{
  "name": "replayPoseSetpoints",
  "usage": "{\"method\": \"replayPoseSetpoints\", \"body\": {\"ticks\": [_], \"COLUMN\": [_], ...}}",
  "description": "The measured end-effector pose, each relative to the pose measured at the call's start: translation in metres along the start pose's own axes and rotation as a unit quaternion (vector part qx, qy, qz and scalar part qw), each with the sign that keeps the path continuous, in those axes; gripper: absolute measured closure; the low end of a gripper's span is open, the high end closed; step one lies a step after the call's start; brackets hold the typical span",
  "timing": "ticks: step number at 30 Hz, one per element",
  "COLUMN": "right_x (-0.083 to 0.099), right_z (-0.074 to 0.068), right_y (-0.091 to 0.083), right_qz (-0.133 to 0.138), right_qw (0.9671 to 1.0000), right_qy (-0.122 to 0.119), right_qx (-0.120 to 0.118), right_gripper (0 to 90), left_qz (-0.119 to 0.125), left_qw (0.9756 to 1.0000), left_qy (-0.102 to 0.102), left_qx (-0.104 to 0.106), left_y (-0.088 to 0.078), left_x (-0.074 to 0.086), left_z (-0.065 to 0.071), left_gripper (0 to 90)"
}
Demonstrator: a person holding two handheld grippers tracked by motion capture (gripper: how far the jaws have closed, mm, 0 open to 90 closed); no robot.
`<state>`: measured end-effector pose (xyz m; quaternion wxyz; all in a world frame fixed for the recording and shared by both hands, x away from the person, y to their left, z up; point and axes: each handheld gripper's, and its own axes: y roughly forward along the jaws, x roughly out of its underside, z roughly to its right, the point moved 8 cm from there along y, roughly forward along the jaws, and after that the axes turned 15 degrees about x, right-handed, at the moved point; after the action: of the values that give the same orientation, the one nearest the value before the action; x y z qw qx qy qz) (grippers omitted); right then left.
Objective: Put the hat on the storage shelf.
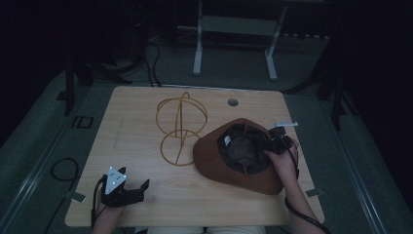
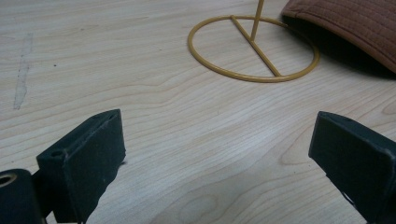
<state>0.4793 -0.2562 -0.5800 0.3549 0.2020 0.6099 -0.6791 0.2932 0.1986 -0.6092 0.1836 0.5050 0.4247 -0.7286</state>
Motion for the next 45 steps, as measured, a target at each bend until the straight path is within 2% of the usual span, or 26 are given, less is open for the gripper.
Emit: {"method": "replayPoseSetpoints", "body": {"ticks": [7,9,13,15,17,18,20,23,29,32,34,39,45], "right_x": [0.010,0.011,0.010,0.010,0.011,0.011,0.010,0.007,-0.006,-0.014,-0.021,-0.031,-0.029], "right_z": [-0.009,-0.011,-0.011,-0.009,-0.006,-0.004,-0.001,0.001,0.009,0.012,0.015,0.020,0.023], "right_y": [0.011,0.012,0.011,0.012,0.012,0.011,0.009,0.003,-0.018,-0.032,-0.043,-0.062,-0.072], "right_qz": [-0.016,-0.016,-0.020,-0.024,-0.023,-0.019,-0.013,0.008,0.037,0.052,0.065,0.087,0.095], "right_qw": [0.9999,0.9997,0.9988,0.9983,0.9978,0.9974,0.9974,0.9972,0.9970,0.9963,0.9955,0.9936,0.9927], "right_qy": [-0.004,-0.012,-0.028,-0.025,-0.019,-0.015,-0.005,0.006,0.038,0.040,0.049,0.055,0.063], "right_qx": [0.003,0.010,0.035,0.047,0.059,0.068,0.071,0.075,0.056,0.056,0.048,0.047,0.041], "right_gripper": [33.4,38.3,51.3,59.7,74.4,78.9,82.8,83.5,84.2,84.3,84.3,84.3,84.3], "left_qz": [-0.005,-0.005,-0.005,-0.005,-0.005,-0.005,-0.005,-0.005,-0.007,-0.014,-0.017,-0.011,-0.012], "left_qw": [1.0000,1.0000,1.0000,1.0000,1.0000,1.0000,1.0000,1.0000,1.0000,0.9999,0.9998,0.9997,0.9989], "left_qy": [0.000,-0.001,-0.001,-0.002,-0.003,-0.003,-0.005,-0.007,-0.004,0.006,0.005,0.006,0.020], "left_qx": [-0.002,-0.001,-0.003,-0.003,-0.003,-0.004,-0.003,-0.002,0.000,0.000,0.007,0.019,0.041], "left_y": [0.001,0.001,0.000,0.000,0.000,0.000,0.000,0.002,0.003,0.004,0.006,0.007,0.008], "left_x": [0.001,0.001,0.001,0.001,0.001,0.001,0.001,0.001,0.000,0.002,0.001,-0.006,-0.021], "left_z": [0.000,0.000,-0.001,-0.001,-0.001,-0.001,-0.001,-0.001,0.000,0.001,0.002,0.008,0.021], "left_gripper": [5.1,5.1,5.1,5.1,5.1,5.1,5.1,5.1,5.1,5.1,5.1,6.2,6.9]}}
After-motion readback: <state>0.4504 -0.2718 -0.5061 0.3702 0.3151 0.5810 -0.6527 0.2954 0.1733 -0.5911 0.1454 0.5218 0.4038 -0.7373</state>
